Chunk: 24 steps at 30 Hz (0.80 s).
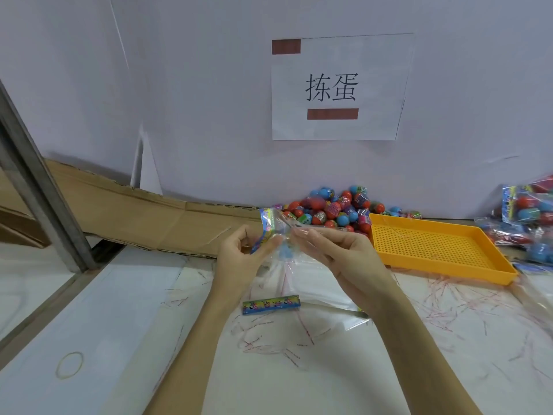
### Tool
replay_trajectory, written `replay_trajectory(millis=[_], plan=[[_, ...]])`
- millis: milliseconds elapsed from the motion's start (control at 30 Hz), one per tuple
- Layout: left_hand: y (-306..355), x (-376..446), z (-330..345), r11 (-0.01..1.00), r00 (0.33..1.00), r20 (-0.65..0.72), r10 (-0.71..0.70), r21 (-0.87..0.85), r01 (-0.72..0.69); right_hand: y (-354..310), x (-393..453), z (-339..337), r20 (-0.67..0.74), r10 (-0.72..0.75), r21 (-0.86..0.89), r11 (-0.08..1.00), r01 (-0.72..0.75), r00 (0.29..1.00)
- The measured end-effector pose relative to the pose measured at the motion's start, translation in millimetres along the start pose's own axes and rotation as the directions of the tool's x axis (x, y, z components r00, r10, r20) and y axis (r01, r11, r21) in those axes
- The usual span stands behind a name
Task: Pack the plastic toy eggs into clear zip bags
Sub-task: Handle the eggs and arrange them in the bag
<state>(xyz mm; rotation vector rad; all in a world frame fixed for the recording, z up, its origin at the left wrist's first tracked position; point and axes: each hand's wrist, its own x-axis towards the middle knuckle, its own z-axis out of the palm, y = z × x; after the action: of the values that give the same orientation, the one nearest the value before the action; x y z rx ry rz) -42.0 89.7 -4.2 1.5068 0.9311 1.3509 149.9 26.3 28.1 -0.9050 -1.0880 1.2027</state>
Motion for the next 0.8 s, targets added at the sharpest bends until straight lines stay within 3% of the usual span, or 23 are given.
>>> replay_trajectory(millis=[133, 267, 367, 433, 467, 567, 633, 733, 800], plan=[[-2.0, 0.5, -2.6, 1.000, 1.000, 0.002, -0.002, 0.022, 0.002, -0.1, 2.5, -2.1, -0.061, -0.025, 0.054, 0.998, 0.029, 0.998], [-3.2, 1.6, -0.4, 0.999, 1.000, 0.011, 0.007, 0.041, -0.007, 0.5, 0.4, -2.4, 0.067, 0.018, -0.083, 0.996, -0.013, 0.998], [-12.6, 3.2, 1.4, 0.971, 0.995, -0.052, 0.086, 0.227, -0.072, 6.8, -0.9, -1.0, 0.092, 0.029, -0.233, 0.973, -0.007, 0.995], [-17.1, 2.8, -0.1, 0.894, 0.973, -0.103, 0.205, 0.425, -0.143, 10.7, 0.1, 4.4, 0.028, -0.029, -0.394, 0.918, 0.037, 0.999], [-18.5, 2.7, -2.0, 0.832, 0.957, -0.053, 0.284, 0.510, -0.219, 12.6, 0.8, 7.3, 0.008, -0.085, -0.493, 0.867, 0.078, 0.996], [-20.4, 2.0, -2.4, 0.525, 0.856, 0.273, 0.440, 0.695, -0.491, 23.1, 1.3, 16.5, 0.082, -0.257, -0.697, 0.676, 0.240, 0.963], [-22.4, -0.4, 5.1, 0.381, 0.785, 0.357, 0.506, 0.724, -0.575, 28.1, 0.0, 21.3, 0.146, -0.308, -0.735, 0.602, 0.312, 0.940], [-22.7, -0.1, 8.5, 0.364, 0.722, 0.311, 0.618, 0.701, -0.614, 29.7, -0.3, 21.4, 0.227, -0.331, -0.771, 0.514, 0.377, 0.916], [-19.8, 0.8, 4.9, 0.374, 0.714, 0.302, 0.631, 0.689, -0.621, 28.9, 0.5, 18.1, 0.243, -0.343, -0.799, 0.460, 0.388, 0.907]])
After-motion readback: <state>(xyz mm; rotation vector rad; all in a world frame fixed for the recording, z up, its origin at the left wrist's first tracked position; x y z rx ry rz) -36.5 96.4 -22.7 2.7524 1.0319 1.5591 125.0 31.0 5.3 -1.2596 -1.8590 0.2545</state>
